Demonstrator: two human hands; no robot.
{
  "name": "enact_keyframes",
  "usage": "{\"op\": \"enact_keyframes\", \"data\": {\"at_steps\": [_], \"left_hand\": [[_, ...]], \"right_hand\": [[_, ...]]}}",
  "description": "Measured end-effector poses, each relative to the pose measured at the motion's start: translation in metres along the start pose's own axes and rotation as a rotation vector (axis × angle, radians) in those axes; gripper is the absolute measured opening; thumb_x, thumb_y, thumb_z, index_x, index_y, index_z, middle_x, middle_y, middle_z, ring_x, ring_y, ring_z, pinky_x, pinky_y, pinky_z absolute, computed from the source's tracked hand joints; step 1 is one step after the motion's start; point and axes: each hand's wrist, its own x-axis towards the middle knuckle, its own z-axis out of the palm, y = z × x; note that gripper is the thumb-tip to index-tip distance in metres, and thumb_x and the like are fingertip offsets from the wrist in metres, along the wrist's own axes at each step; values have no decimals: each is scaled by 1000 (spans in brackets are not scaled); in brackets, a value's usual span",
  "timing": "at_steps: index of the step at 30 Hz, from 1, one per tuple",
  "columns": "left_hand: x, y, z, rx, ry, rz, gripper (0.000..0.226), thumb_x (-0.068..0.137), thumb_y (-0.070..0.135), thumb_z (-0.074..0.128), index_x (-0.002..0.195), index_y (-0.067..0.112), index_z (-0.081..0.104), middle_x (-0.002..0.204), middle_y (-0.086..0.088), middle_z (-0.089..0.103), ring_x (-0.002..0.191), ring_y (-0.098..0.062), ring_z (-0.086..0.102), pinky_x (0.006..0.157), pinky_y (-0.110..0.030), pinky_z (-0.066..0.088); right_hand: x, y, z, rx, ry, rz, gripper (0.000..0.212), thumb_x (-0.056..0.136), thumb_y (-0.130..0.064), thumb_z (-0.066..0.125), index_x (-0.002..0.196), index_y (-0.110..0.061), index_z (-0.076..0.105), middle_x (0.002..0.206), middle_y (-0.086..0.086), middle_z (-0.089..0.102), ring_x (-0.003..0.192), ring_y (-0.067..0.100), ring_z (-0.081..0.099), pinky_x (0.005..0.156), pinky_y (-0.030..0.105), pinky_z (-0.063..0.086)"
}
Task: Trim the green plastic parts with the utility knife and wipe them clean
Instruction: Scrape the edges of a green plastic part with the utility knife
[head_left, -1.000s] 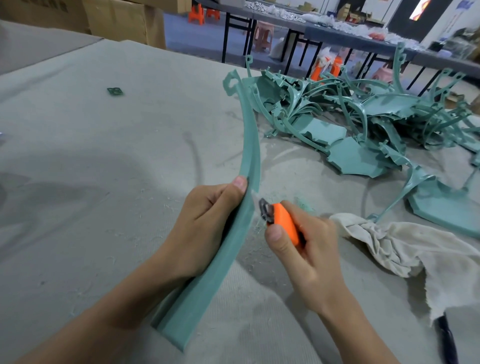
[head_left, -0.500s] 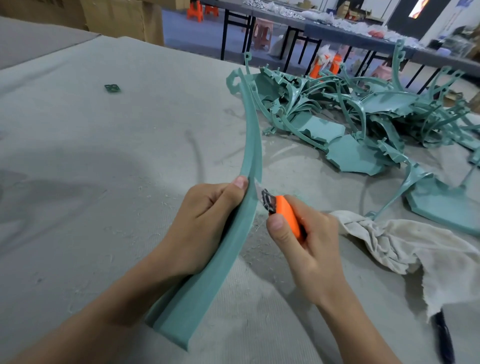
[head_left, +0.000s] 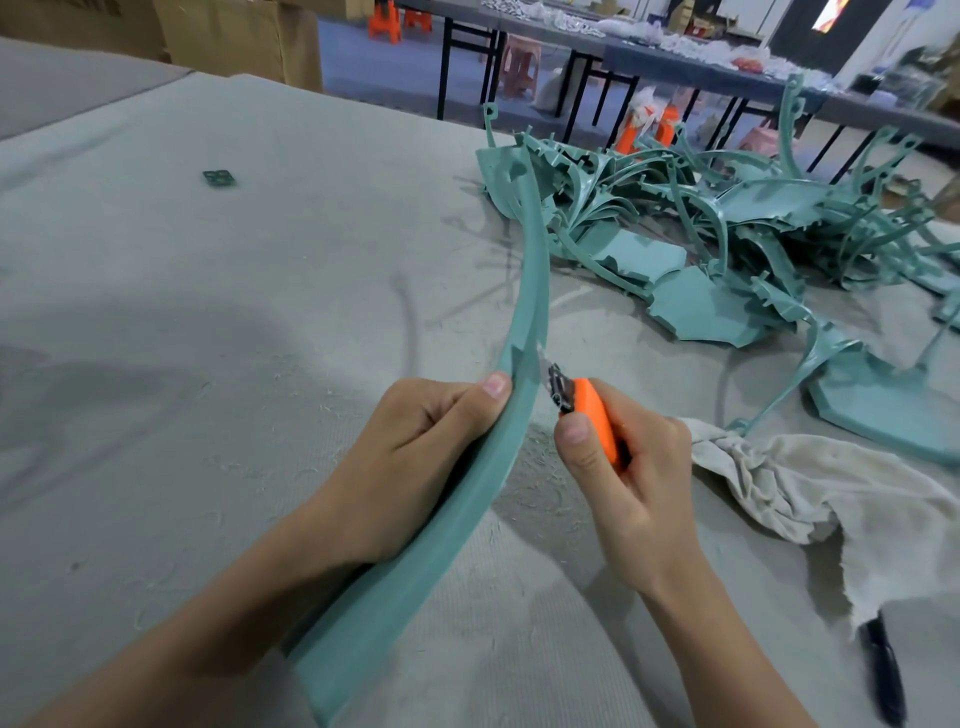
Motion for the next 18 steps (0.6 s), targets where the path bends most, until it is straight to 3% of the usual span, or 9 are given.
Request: {"op": "enact_keyframes", "data": {"at_steps": [5, 12, 18], "left_hand": [[-1, 0, -2, 36, -59, 12, 48, 98, 38, 39, 51, 29, 38, 41, 18, 38, 36, 3, 33, 43, -6, 28], [-2, 0, -5, 70, -98, 33, 48, 99, 37, 38, 50, 35, 38, 40, 20, 37, 35, 4, 34, 43, -5, 28], [-6, -4, 3, 162, -196, 42, 50, 98, 44, 39, 53, 23, 33, 45, 12, 33, 38, -7, 30, 43, -18, 27]], "right_hand": [[2, 1, -4, -22, 23, -11, 52, 94, -70, 40, 64, -28, 32, 52, 0, 29, 47, 4, 27, 48, 22, 22], [2, 3, -5, -69, 60, -2, 59, 93, -72, 40, 63, -21, 34, 49, -2, 29, 44, 9, 28, 45, 29, 24], [11, 6, -15, -61, 158, 21, 58, 94, -71, 39, 61, -23, 32, 52, -8, 27, 47, 3, 26, 48, 16, 20]]}}
